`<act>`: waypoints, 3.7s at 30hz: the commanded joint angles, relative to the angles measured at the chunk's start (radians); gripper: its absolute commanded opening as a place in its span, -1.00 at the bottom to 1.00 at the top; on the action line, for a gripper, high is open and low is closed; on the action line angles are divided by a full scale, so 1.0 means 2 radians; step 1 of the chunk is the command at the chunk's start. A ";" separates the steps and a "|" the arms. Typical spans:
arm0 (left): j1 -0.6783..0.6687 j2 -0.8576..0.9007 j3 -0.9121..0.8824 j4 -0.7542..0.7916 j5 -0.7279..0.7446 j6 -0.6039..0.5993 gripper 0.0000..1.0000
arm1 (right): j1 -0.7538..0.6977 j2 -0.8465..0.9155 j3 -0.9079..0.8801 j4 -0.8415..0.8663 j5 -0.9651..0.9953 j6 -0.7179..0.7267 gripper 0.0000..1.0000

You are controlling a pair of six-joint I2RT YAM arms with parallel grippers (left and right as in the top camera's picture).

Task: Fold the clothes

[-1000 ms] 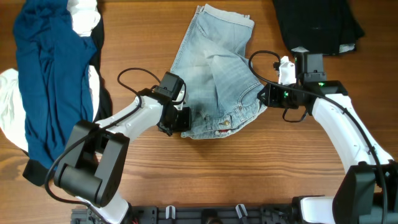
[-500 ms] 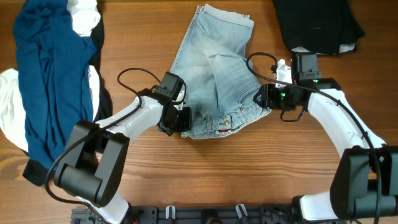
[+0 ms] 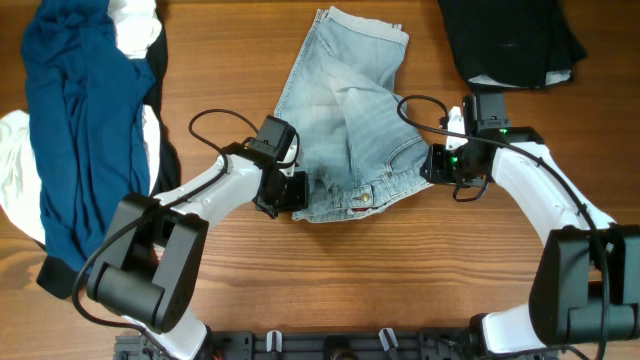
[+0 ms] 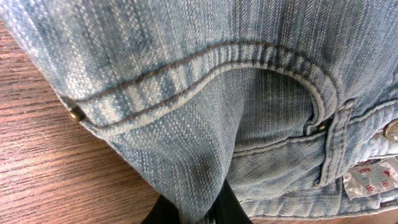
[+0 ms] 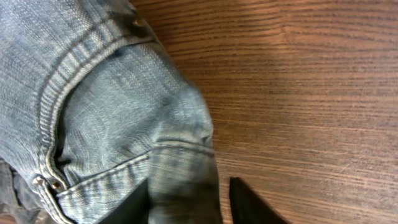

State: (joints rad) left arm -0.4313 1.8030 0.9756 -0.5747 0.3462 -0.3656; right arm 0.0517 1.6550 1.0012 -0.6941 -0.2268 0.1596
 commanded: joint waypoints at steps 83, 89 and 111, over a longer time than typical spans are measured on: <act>0.122 0.067 0.471 -0.201 -0.213 0.048 -0.92 | -0.019 0.220 0.591 -0.247 -0.019 -0.087 -0.91; 0.122 0.168 0.471 -0.051 -0.213 0.048 -0.92 | 0.007 0.322 0.591 -0.102 -0.014 -0.048 -0.91; 0.120 0.279 0.471 0.222 -0.194 0.048 0.99 | 0.038 0.416 0.592 0.117 0.005 -0.013 0.99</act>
State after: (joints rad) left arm -0.1940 2.3718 1.9041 -0.1364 -0.0551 -0.2687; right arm 0.1238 2.4855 2.1792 -0.4618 -0.1837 0.1165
